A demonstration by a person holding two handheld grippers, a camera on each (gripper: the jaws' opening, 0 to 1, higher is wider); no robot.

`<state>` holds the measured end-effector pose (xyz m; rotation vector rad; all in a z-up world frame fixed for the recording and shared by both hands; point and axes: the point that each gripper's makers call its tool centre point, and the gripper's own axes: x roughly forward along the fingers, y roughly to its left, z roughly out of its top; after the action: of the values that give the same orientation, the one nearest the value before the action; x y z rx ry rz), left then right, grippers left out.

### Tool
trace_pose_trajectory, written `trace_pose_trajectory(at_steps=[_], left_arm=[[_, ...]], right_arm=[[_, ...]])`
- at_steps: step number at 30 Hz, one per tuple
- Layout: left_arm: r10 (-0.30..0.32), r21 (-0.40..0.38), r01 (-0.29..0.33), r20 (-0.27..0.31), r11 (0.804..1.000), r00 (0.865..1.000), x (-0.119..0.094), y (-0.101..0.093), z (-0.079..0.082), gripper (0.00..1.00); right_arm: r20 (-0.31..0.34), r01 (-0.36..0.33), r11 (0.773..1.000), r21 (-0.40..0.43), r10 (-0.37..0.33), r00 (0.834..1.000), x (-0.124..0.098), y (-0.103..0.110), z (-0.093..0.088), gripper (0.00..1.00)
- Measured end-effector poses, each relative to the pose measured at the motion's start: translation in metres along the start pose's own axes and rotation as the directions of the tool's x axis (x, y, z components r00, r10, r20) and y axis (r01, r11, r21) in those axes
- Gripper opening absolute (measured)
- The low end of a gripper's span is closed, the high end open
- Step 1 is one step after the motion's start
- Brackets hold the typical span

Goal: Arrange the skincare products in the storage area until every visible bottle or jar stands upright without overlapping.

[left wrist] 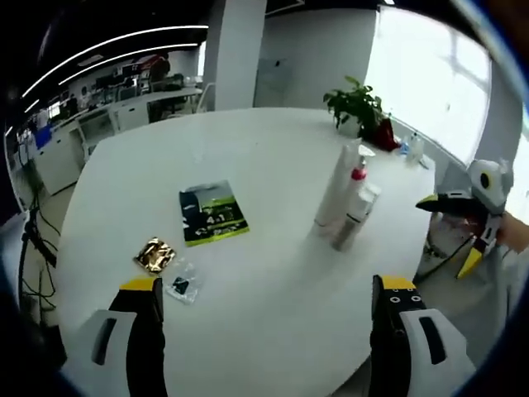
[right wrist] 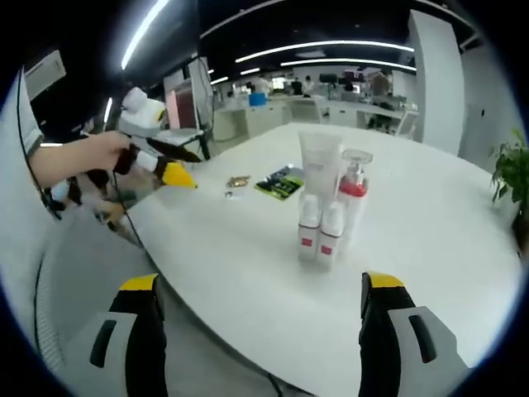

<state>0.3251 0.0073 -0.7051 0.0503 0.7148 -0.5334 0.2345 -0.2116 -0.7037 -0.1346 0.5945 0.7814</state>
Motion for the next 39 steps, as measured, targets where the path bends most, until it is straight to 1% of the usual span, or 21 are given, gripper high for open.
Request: trace_pose_trajectory(at_steps=[3, 6, 11, 13, 14, 16, 19, 21, 23, 25, 29, 30, 33, 36, 39], left_arm=[[-0.004, -0.004, 0.003, -0.009, 1.000, 1.000, 0.013, 0.006, 0.004, 0.97], [-0.005, -0.005, 0.004, -0.021, 1.000, 1.000, 0.021, 0.009, 0.006, 0.97], [-0.002, 0.008, 0.002, -0.080, 1.000, 0.997, 0.040, 0.014, 0.001, 0.97], [0.000, 0.014, 0.002, -0.097, 1.000, 0.995, 0.046, 0.014, 0.000, 0.97], [0.001, 0.014, 0.000, -0.104, 1.000, 0.995, 0.053, 0.016, 0.000, 0.97], [0.007, 0.010, -0.006, -0.117, 1.000, 0.993, 0.063, 0.018, 0.000, 0.97], [0.031, -0.015, -0.033, -0.134, 0.999, 0.990, 0.079, 0.027, 0.000, 0.97], [0.038, -0.021, -0.041, -0.137, 0.999, 0.990, 0.080, 0.026, 0.001, 0.97], [0.049, -0.017, -0.052, -0.144, 0.999, 0.988, 0.090, 0.029, 0.002, 0.97], [0.057, -0.004, -0.059, -0.153, 0.998, 0.987, 0.103, 0.035, 0.003, 0.98], [0.062, 0.005, -0.062, -0.169, 0.998, 0.984, 0.111, 0.036, 0.005, 0.97], [0.066, 0.009, -0.066, -0.172, 0.998, 0.983, 0.118, 0.040, 0.005, 0.97], [0.074, 0.002, -0.075, -0.182, 0.997, 0.981, 0.123, 0.044, 0.006, 0.97], [0.100, -0.014, -0.105, -0.194, 0.994, 0.976, 0.128, 0.052, 0.006, 0.95], [0.121, -0.019, -0.128, -0.211, 0.992, 0.970, 0.134, 0.060, 0.007, 0.95]], right_arm=[[-0.009, 0.005, 1.000, -0.004, -0.005, 1.000, 0.000, -0.001, -0.002, 0.98], [-0.011, 0.013, 1.000, -0.013, -0.013, 1.000, 0.000, -0.001, -0.002, 0.98], [-0.011, 0.030, 1.000, -0.007, -0.030, 0.999, -0.001, -0.005, -0.003, 0.98], [-0.006, 0.034, 0.999, -0.001, -0.034, 0.999, -0.001, -0.006, -0.002, 0.98], [-0.005, 0.037, 0.999, 0.001, -0.037, 0.999, -0.001, -0.007, -0.002, 0.97], [-0.006, 0.040, 0.999, 0.003, -0.040, 0.999, -0.001, -0.008, -0.002, 0.97], [-0.015, 0.043, 0.999, 0.001, -0.043, 0.999, 0.000, -0.008, -0.004, 0.97], [-0.022, 0.045, 0.999, -0.004, -0.045, 0.999, 0.000, -0.008, -0.005, 0.97], [-0.025, 0.046, 0.999, -0.006, -0.046, 0.999, 0.000, -0.009, -0.005, 0.97], [-0.028, 0.051, 0.999, -0.005, -0.051, 0.998, 0.001, -0.010, -0.006, 0.97], [-0.023, 0.065, 0.998, 0.012, -0.065, 0.998, 0.000, -0.014, -0.006, 0.97], [-0.023, 0.067, 0.998, 0.014, -0.066, 0.998, 0.000, -0.015, -0.006, 0.97], [-0.027, 0.068, 0.998, 0.014, -0.067, 0.997, 0.000, -0.014, -0.007, 0.97], [-0.048, 0.068, 0.998, -0.014, -0.069, 0.996, 0.002, -0.012, -0.010, 0.98], [-0.049, 0.065, 0.998, -0.016, -0.065, 0.997, 0.002, -0.012, -0.010, 0.98]])
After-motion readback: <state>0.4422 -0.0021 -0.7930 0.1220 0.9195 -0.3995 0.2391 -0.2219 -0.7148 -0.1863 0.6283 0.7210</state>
